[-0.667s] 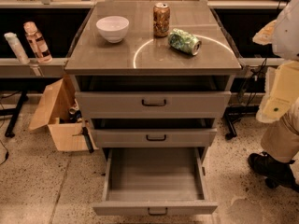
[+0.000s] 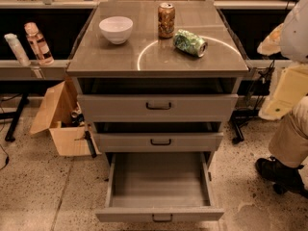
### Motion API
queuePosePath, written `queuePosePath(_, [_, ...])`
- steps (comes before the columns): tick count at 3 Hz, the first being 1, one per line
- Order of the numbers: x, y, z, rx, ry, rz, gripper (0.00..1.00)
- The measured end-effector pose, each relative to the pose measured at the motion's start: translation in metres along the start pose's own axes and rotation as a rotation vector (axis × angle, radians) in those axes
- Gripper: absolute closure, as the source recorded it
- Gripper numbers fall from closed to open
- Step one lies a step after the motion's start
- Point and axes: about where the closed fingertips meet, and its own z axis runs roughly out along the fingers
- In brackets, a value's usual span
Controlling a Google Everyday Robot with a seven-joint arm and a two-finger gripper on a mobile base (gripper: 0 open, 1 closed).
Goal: Close bottom drawer
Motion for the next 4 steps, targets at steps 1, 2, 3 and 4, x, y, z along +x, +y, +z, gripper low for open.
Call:
queuePosePath(1, [0.0, 0.0, 0.0, 0.0, 0.0, 0.0, 0.42])
queuePosePath(2, [0.0, 0.0, 0.0, 0.0, 0.0, 0.0, 0.66])
queuePosePath(3, [0.0003, -0.0005, 0.0007, -0.003, -0.009, -0.006, 0.96])
queuePosePath(4, [0.0016, -0.0017, 0.0026, -0.011, -0.033, -0.023, 1.0])
